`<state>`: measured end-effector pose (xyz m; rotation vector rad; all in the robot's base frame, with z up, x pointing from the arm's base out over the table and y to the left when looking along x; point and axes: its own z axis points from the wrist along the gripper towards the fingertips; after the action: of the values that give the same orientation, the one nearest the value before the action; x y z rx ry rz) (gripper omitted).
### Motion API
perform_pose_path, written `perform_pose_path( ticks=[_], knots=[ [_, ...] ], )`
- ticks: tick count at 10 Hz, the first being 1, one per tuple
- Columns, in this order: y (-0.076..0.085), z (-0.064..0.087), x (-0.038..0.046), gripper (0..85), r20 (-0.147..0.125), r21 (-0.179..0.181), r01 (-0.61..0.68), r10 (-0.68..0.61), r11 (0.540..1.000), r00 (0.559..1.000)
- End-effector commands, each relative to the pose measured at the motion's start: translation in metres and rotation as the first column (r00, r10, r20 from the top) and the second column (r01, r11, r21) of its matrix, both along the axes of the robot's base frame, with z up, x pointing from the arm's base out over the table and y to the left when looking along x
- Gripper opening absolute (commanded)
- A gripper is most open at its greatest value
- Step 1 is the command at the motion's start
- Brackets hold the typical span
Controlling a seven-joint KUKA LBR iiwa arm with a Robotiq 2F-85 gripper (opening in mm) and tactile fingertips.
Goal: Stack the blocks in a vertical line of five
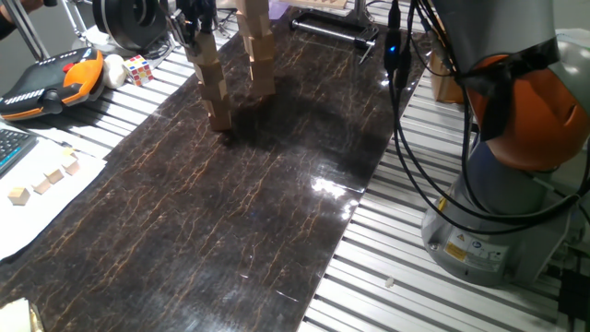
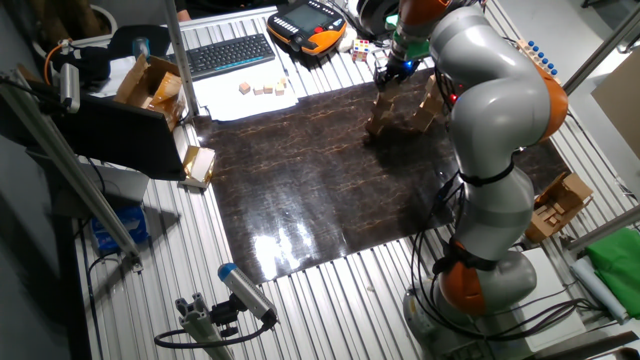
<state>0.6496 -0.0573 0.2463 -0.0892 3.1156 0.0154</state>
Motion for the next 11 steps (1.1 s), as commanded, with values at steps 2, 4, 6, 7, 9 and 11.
perform_pose_path(
  ticks=[2,4,6,7,9,11],
  knots=[
    [0.0008,0.0013,-0.0015,18.0,-0.007,0.000,0.000,0.000,1.000,1.000],
    [0.0023,0.0021,-0.0036,18.0,-0.010,0.002,0.003,-0.003,1.000,1.000],
    [0.0017,0.0009,-0.0039,18.0,-0.007,0.000,0.003,-0.003,1.000,1.000],
    [0.0018,0.0008,-0.0039,18.0,-0.007,0.000,0.005,-0.005,1.000,1.000],
    [0.0008,-0.0002,-0.0039,19.0,-0.007,-0.001,0.003,-0.003,1.000,1.000],
    [0.0005,-0.0009,-0.0040,20.3,-0.007,-0.001,0.003,-0.003,1.000,1.000]
  ],
)
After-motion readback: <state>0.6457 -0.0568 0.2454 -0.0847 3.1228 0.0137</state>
